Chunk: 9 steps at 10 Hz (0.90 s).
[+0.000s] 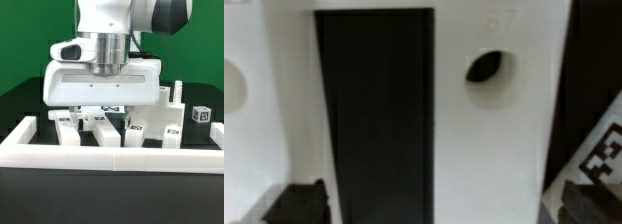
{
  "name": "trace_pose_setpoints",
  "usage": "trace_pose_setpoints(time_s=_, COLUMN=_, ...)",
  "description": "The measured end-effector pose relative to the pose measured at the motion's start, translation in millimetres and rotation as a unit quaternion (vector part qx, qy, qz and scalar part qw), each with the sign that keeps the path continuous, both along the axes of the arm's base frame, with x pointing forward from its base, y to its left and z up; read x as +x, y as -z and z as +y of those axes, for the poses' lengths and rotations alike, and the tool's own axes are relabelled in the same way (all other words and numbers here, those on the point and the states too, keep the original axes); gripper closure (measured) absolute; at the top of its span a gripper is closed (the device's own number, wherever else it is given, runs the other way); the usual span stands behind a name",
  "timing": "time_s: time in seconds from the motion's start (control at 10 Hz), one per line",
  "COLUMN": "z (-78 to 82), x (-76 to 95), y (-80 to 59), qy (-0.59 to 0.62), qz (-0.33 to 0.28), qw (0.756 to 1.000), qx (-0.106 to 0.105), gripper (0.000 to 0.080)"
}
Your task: Assemble chair
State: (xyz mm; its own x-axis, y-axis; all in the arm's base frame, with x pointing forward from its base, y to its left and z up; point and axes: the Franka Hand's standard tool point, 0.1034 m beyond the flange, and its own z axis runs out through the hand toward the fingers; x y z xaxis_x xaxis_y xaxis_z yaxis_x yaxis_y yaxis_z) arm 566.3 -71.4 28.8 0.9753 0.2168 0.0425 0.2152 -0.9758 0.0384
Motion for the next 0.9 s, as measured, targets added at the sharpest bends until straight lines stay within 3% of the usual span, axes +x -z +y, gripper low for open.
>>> trace_pose_setpoints(time_s=0.2, z=1.8, x=3.3, y=-1.1, qy=-0.005, qz=-0.017, qw=1.000, qx=-0.008, gripper=0.0151)
trace_pose_setpoints(time_s=0.9, z=-4.1, x=3.5, y=-3.1, qy=-0.026, qz=-0.006, qw=1.000, qx=-0.003, gripper=0.0151)
